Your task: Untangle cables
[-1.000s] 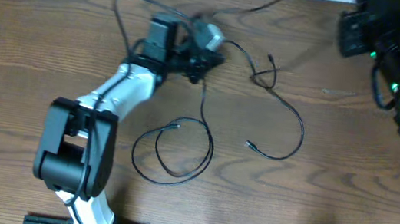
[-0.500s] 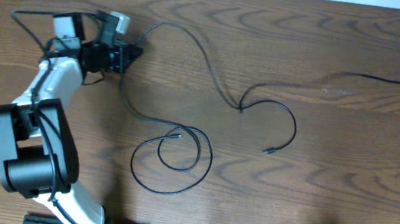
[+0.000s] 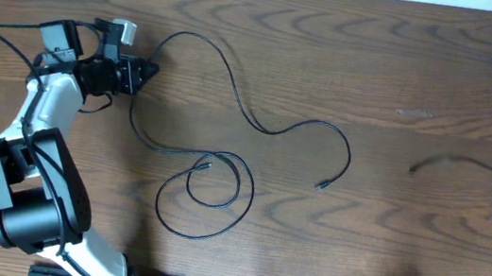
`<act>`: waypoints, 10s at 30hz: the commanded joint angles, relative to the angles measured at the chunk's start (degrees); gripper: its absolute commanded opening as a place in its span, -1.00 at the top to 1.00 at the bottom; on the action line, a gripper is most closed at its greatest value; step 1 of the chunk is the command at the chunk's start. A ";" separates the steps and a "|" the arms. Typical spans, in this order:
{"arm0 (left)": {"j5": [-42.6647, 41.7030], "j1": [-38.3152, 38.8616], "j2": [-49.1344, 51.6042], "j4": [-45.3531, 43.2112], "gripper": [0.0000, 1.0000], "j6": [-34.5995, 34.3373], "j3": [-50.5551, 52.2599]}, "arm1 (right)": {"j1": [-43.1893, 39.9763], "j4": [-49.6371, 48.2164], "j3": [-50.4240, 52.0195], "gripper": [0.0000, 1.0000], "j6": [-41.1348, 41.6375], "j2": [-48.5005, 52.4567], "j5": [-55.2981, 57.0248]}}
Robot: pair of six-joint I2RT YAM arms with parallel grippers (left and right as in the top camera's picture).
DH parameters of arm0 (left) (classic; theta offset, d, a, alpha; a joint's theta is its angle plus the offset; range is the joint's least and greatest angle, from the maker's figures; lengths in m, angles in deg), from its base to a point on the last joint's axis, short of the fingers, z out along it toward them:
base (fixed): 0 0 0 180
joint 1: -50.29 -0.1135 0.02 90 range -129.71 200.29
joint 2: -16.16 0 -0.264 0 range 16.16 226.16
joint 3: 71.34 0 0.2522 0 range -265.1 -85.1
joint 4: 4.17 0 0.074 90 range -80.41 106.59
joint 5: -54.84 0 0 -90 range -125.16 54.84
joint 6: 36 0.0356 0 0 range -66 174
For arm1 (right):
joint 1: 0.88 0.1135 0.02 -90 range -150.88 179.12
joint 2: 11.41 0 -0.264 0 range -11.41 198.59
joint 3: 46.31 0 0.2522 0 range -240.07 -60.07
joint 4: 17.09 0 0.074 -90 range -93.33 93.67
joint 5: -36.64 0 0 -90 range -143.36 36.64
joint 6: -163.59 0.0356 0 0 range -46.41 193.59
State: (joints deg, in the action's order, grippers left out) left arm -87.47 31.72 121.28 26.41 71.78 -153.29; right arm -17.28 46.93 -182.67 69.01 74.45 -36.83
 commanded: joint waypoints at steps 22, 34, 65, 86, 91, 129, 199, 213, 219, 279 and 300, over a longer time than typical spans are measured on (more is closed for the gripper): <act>-0.24 20.15 -1.16 1.95 0.85 0.13 -0.50 | -28.15 -21.03 -0.35 0.97 4.22 17.55 -9.88; 0.55 26.91 -1.16 1.31 0.85 0.09 -0.50 | -34.91 -8.57 -0.33 0.97 9.73 30.23 -27.26; 0.52 30.56 -1.16 1.31 0.86 0.09 -0.50 | -23.76 8.37 -0.35 -0.99 17.49 37.33 -41.46; 0.52 30.56 -1.16 1.33 0.85 -0.13 -0.50 | -11.30 27.69 6.03 -0.99 4.66 37.27 -13.05; 0.52 30.56 -1.16 1.36 0.85 -0.13 -0.50 | -11.19 20.74 14.75 -0.99 -5.55 37.27 -22.95; 0.52 30.56 -1.16 2.38 0.85 -0.13 -0.50 | -16.63 -5.27 -12.46 0.97 5.86 37.24 -10.80; 27.96 30.53 -24.59 25.20 0.86 -15.47 -0.87 | 28.02 41.88 -6.99 -0.98 -7.85 40.81 -28.92; 39.98 30.05 -30.05 29.81 0.23 -12.44 -1.07 | 52.54 41.16 13.99 -0.98 -8.41 40.81 -25.86; 39.95 27.15 -35.89 30.73 0.19 -12.48 -1.05 | 58.21 35.15 22.16 -0.98 -12.26 40.81 -25.90; 37.79 26.73 -36.79 33.73 0.18 -13.44 -1.05 | 69.26 -0.11 42.99 0.98 -4.37 40.79 -20.70; 37.79 26.73 -36.76 33.70 0.17 -13.42 -1.05 | 49.51 5.88 14.03 0.98 0.96 40.79 -4.57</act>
State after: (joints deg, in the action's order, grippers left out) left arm -48.98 58.62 84.59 59.98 58.49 -153.31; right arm 36.23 52.48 -163.53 66.96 115.67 -43.03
